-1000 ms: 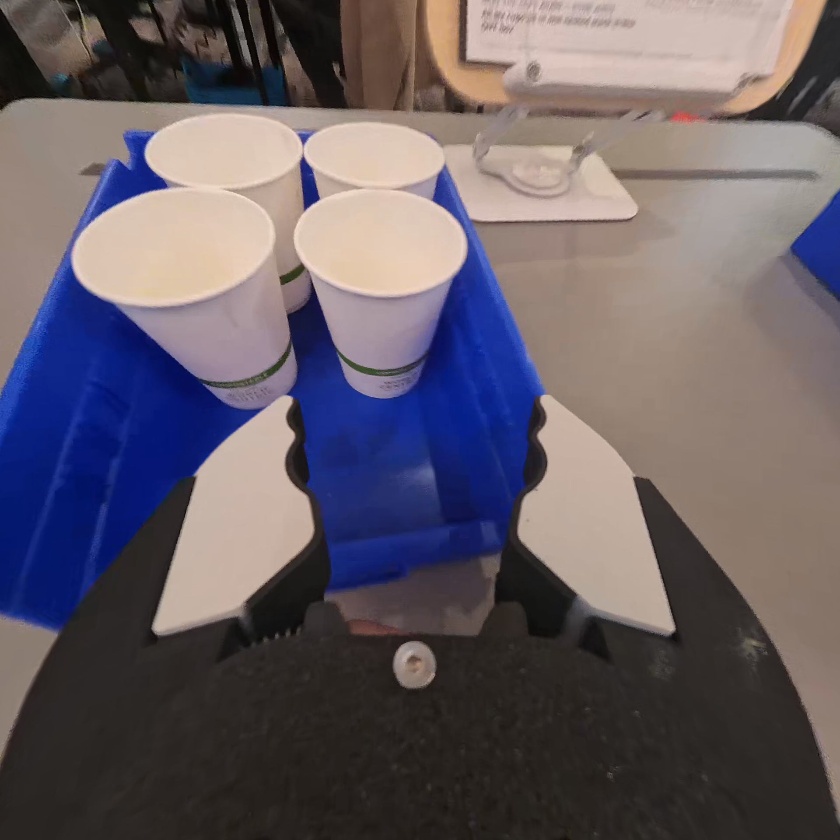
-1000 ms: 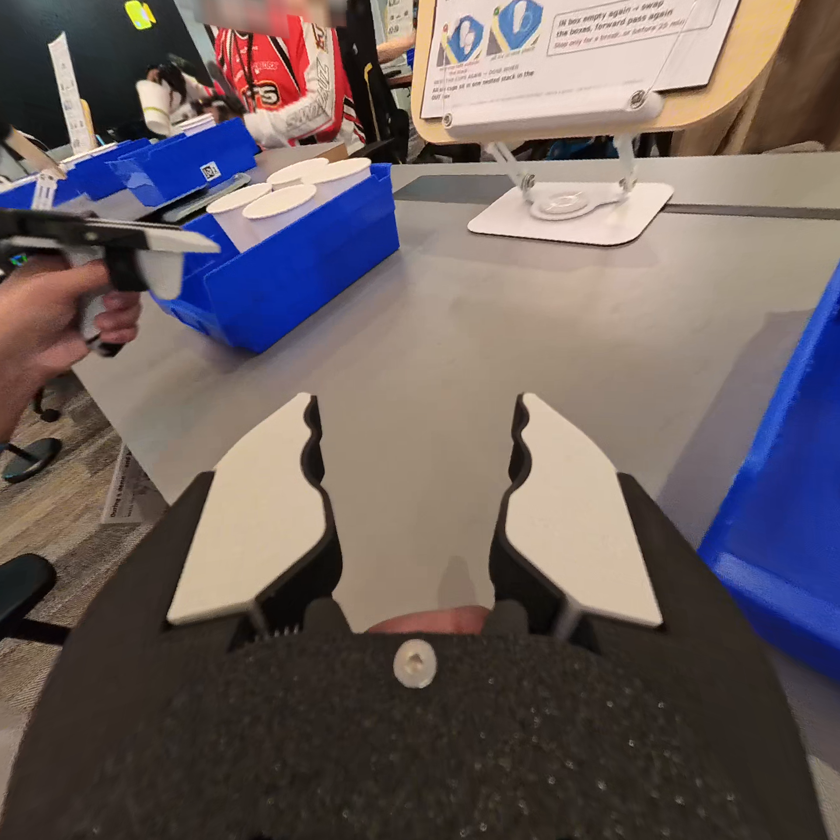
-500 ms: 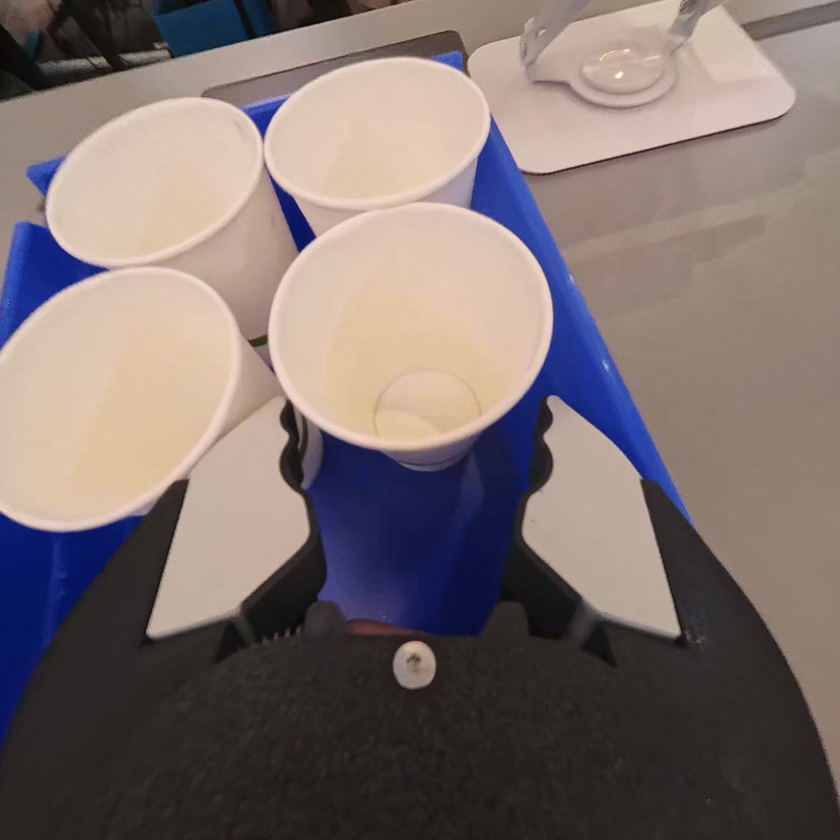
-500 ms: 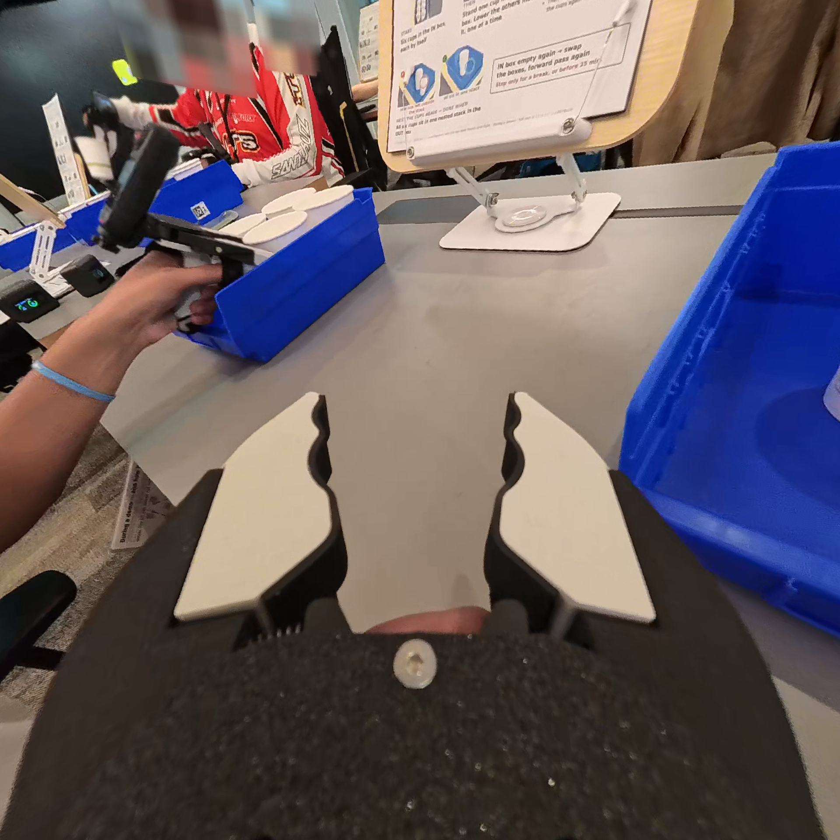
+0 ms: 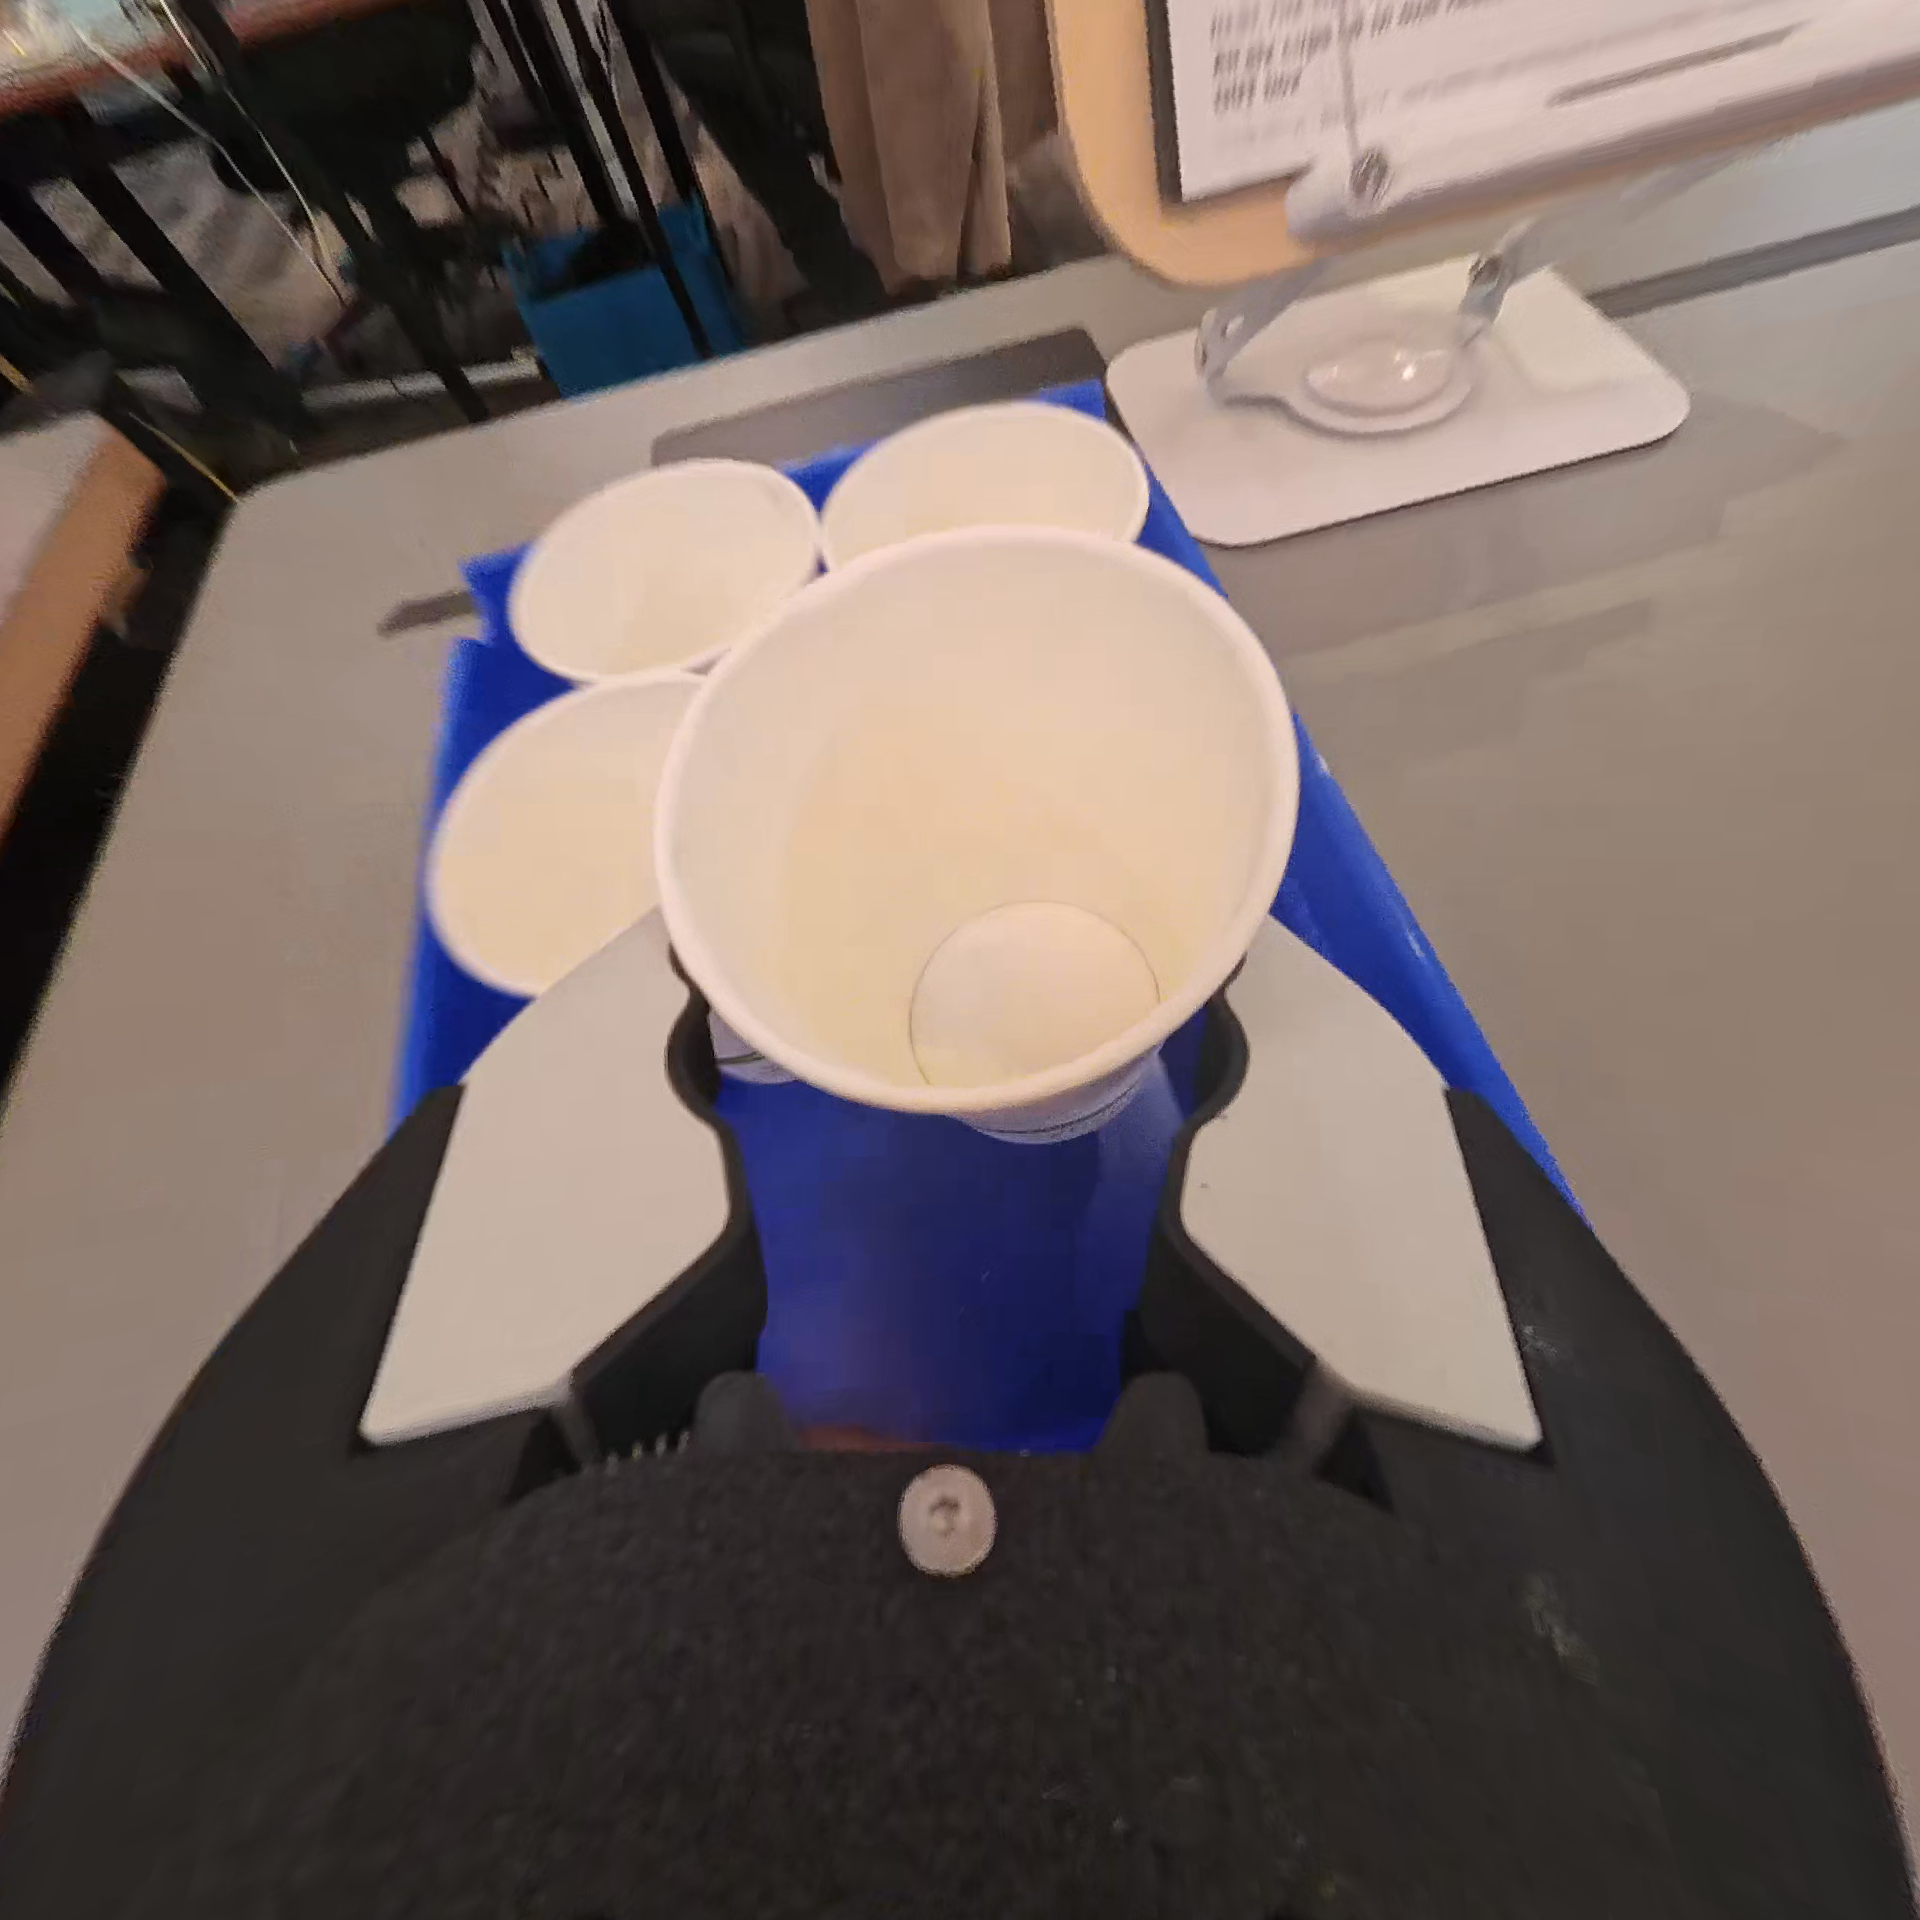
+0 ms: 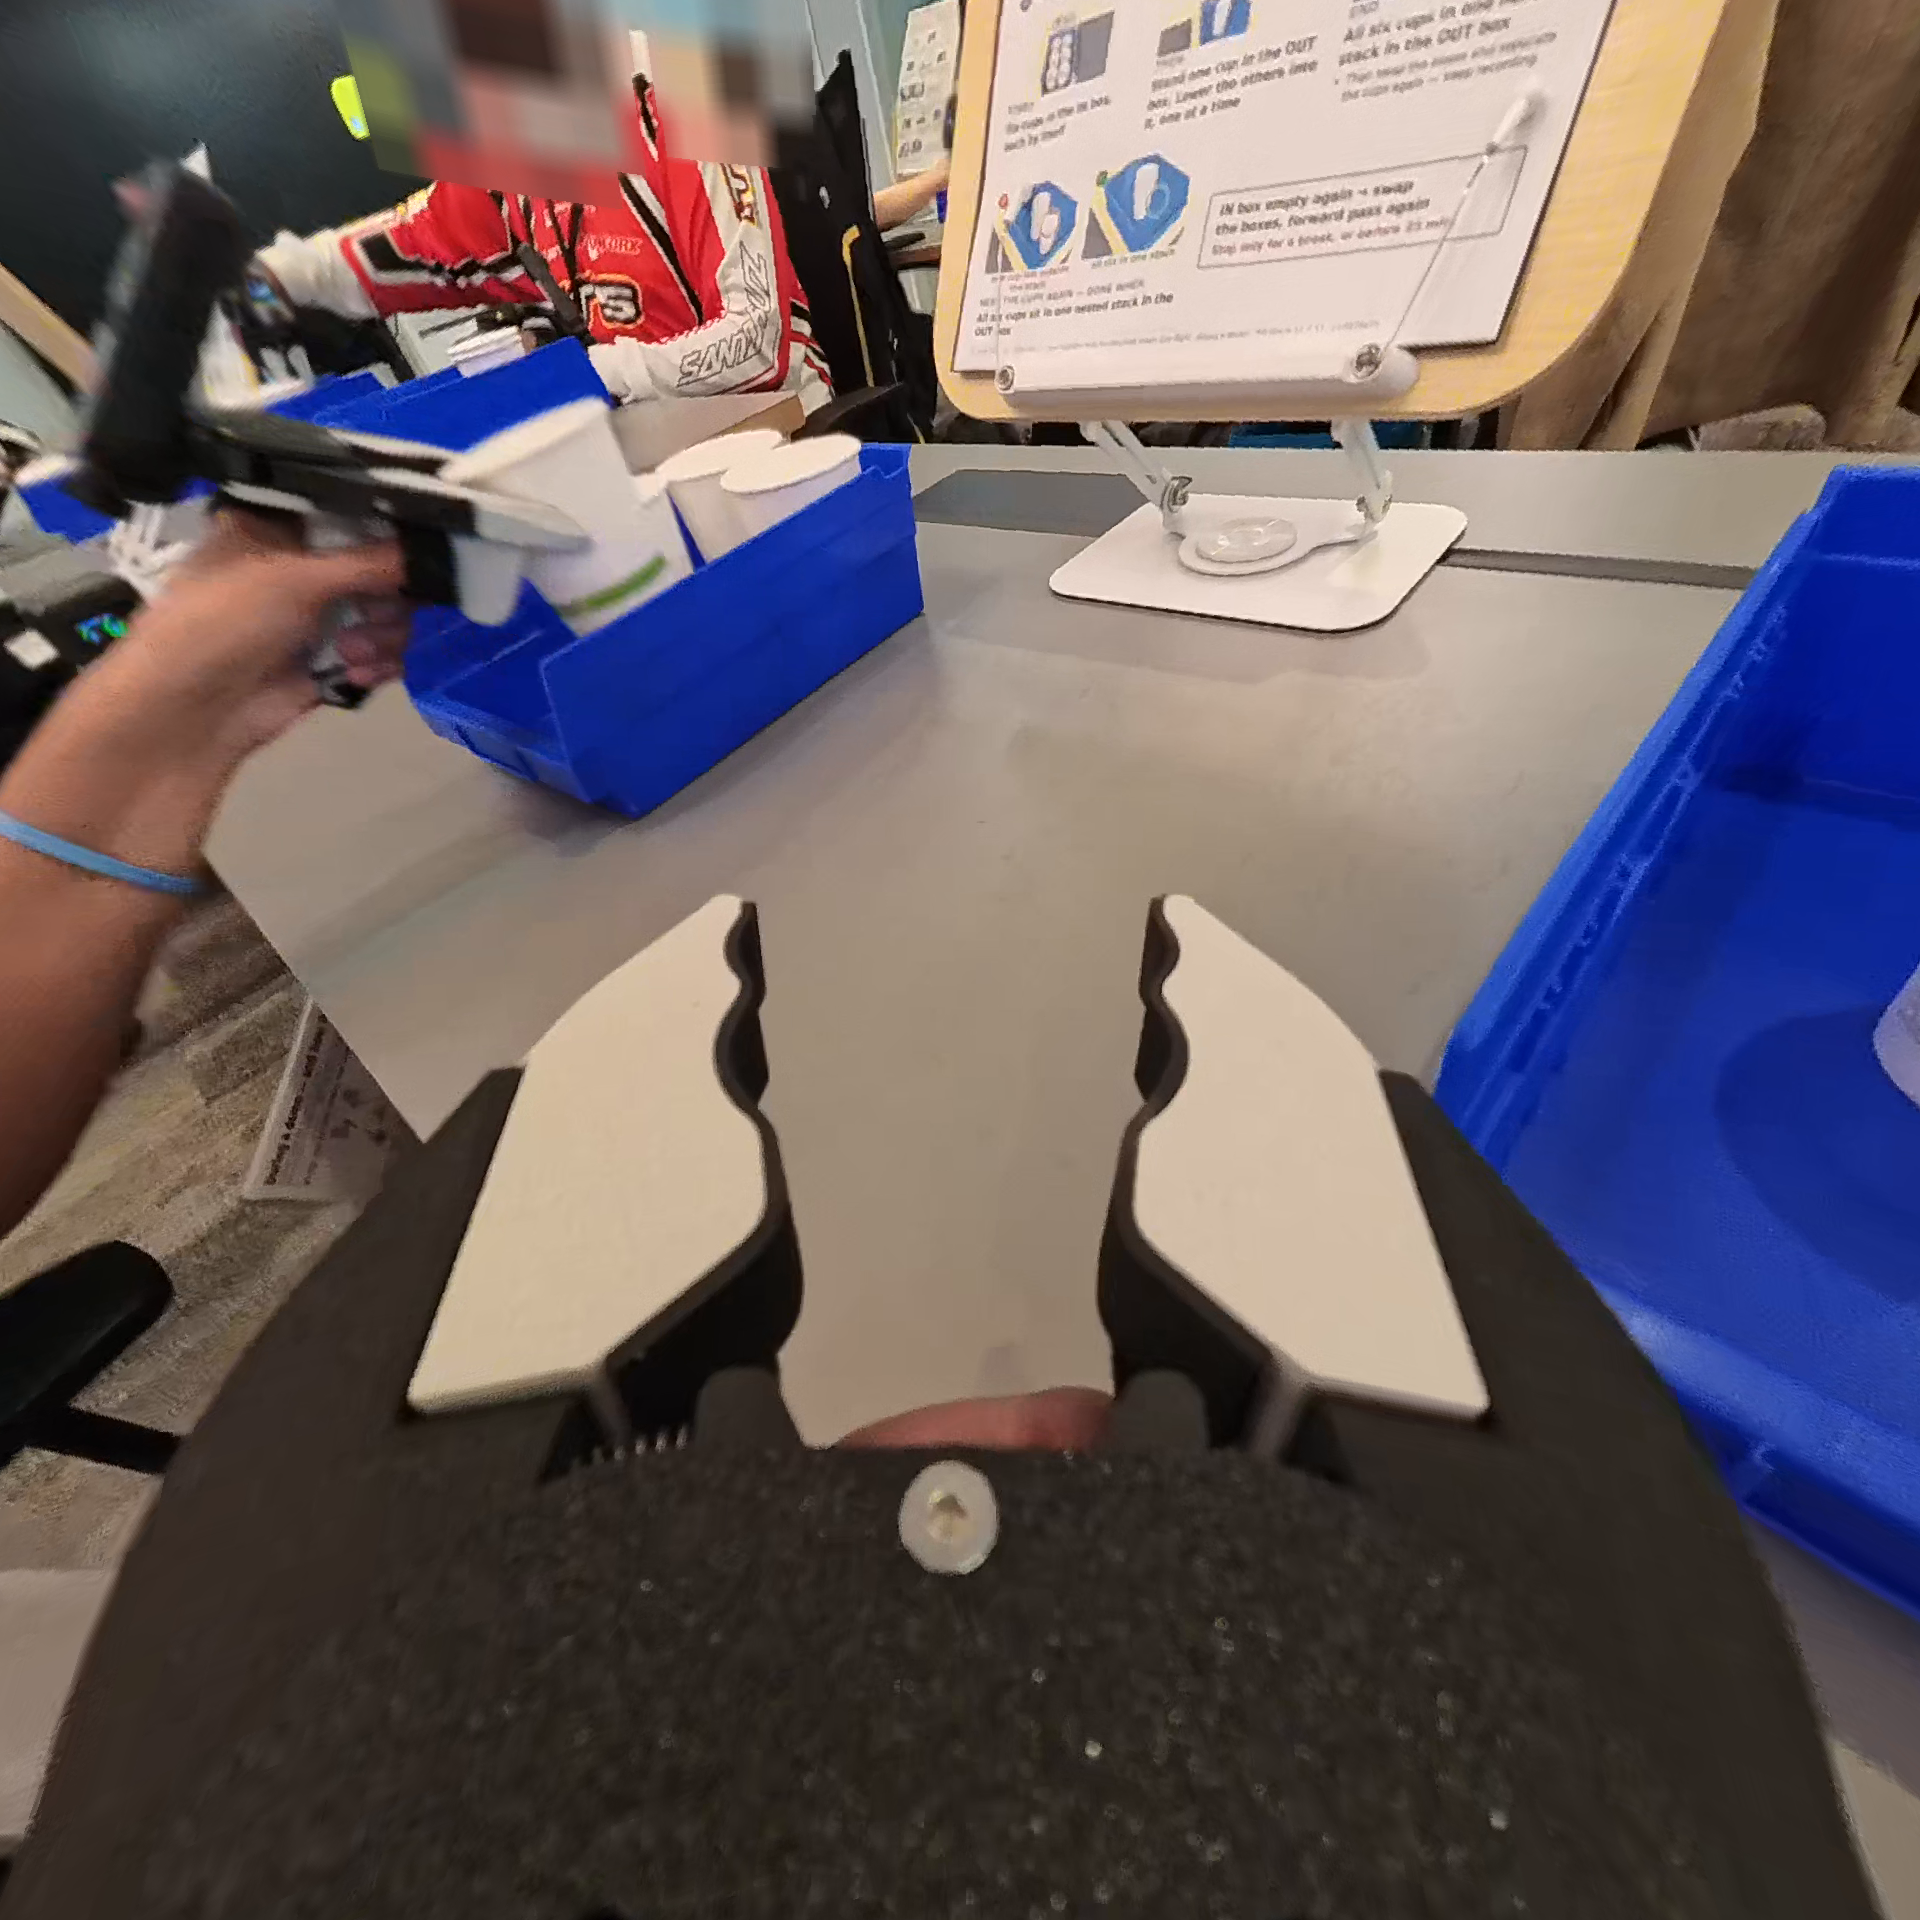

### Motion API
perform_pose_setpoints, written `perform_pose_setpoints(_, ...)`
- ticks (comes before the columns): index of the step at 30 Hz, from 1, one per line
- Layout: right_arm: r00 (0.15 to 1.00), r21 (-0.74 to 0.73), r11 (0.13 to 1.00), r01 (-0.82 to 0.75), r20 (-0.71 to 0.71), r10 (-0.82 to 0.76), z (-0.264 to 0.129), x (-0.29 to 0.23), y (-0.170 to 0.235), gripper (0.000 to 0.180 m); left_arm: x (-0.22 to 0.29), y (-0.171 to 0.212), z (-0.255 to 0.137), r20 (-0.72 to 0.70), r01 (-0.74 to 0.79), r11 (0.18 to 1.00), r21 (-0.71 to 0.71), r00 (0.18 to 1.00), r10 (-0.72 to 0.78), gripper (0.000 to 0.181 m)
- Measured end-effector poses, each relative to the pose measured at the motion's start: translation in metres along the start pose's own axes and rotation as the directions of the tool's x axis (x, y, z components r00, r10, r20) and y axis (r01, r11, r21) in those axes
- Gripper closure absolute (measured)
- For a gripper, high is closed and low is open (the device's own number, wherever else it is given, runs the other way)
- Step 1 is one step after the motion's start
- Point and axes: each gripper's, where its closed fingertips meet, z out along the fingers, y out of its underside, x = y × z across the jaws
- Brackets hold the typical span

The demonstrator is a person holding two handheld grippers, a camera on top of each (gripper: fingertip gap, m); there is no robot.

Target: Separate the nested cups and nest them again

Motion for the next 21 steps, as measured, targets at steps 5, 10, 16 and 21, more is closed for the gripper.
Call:
perform_pose_setpoints(5,0.981,-0.052,0.997,0.051,0.187,-0.041,0.006,-0.007,-0.008,0.108,0.021,-0.026,-0.074,-0.179,-0.047,0.992,0.119,0.981,0.068,0.090)
perform_pose_setpoints(10,0.872,-0.028,0.979,0.200,0.462,-0.164,0.031,-0.052,-0.041,0.102,0.131,-0.037,-0.110,-0.549,-0.214,0.944,0.253,0.771,0.322,0.090)
perform_pose_setpoints(16,0.726,-0.027,0.907,0.419,0.611,-0.317,0.072,-0.091,-0.054,0.086,0.232,-0.032,-0.112,-0.712,-0.396,0.851,0.345,0.481,0.512,0.089)
perform_pose_setpoints(21,0.611,-0.097,0.754,0.650,0.656,-0.442,0.085,-0.093,-0.041,0.083,0.271,-0.025,-0.107,-0.737,-0.518,0.770,0.373,0.338,0.585,0.089)
